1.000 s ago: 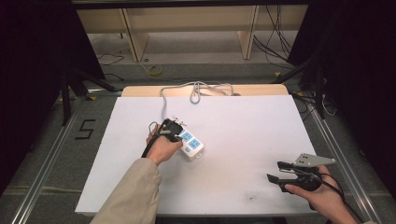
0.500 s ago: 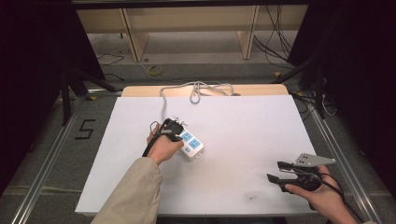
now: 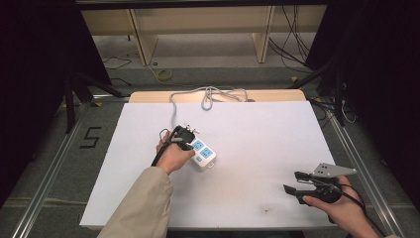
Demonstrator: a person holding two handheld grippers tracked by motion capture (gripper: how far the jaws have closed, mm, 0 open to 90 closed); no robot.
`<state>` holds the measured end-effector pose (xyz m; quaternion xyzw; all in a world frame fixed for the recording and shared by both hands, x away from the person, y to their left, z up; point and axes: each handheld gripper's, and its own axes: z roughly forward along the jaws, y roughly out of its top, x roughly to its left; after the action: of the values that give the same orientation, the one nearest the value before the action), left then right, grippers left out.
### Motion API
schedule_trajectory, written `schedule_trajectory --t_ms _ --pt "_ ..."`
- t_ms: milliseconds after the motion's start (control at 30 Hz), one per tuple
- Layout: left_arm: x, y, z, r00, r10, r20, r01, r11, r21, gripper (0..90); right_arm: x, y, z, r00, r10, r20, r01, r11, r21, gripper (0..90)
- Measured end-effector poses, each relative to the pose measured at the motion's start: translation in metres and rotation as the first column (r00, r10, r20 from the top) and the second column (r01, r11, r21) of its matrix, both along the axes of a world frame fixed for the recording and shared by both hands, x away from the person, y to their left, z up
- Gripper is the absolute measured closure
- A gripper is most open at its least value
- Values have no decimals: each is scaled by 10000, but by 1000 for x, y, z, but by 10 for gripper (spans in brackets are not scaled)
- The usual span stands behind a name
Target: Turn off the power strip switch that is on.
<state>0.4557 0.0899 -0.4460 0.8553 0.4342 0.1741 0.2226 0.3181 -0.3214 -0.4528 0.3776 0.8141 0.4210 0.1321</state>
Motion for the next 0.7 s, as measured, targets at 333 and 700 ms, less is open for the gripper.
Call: schedule_trajectory --t_ms 333,700 --pt "1 0 0 10000 8 -42 -8 10000 2 900 0 0 0 10000 -7 23 7 10000 24 324" --pt "1 -1 0 10000 -47 -50 47 10000 67 900 -1 0 0 10000 14 42 -14 10000 -3 324"
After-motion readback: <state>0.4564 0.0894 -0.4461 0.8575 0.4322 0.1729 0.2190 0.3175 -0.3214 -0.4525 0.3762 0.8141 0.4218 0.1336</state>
